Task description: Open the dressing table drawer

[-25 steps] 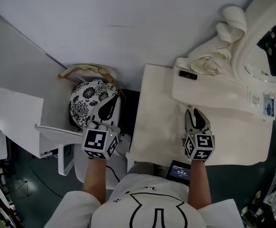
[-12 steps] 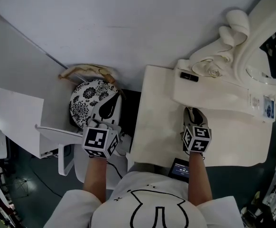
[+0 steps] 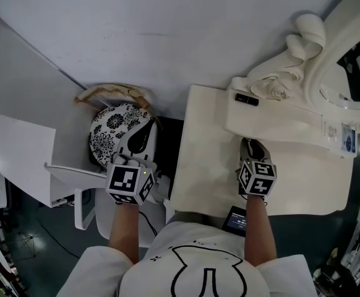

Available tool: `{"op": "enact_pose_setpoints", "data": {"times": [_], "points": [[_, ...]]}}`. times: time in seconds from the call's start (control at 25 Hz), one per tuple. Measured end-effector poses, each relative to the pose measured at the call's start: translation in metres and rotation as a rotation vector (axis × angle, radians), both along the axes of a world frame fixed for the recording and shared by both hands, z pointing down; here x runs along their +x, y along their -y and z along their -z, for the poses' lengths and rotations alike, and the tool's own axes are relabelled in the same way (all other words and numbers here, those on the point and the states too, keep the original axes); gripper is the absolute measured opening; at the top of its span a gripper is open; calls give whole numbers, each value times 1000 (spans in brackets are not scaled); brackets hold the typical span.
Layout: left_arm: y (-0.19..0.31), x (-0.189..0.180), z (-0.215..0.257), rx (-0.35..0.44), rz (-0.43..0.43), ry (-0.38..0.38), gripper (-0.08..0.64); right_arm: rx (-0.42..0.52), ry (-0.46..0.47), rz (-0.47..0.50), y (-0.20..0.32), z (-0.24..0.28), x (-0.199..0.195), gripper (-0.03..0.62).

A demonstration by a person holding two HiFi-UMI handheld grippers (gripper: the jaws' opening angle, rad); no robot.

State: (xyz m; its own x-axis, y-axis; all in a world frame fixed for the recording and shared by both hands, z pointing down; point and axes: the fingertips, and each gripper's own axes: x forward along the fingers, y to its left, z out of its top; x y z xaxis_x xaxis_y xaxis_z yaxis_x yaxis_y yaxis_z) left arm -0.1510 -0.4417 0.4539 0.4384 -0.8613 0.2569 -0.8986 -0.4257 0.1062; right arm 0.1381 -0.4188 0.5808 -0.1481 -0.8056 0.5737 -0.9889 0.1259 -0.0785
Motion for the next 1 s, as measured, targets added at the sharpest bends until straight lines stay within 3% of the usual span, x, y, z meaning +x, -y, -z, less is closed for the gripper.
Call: {"op": "enact_pose_setpoints", "data": {"times": [1.0], "points": [[-50, 0, 2, -8, 16, 16, 15, -18, 23, 8, -39, -2, -8, 101]]}}
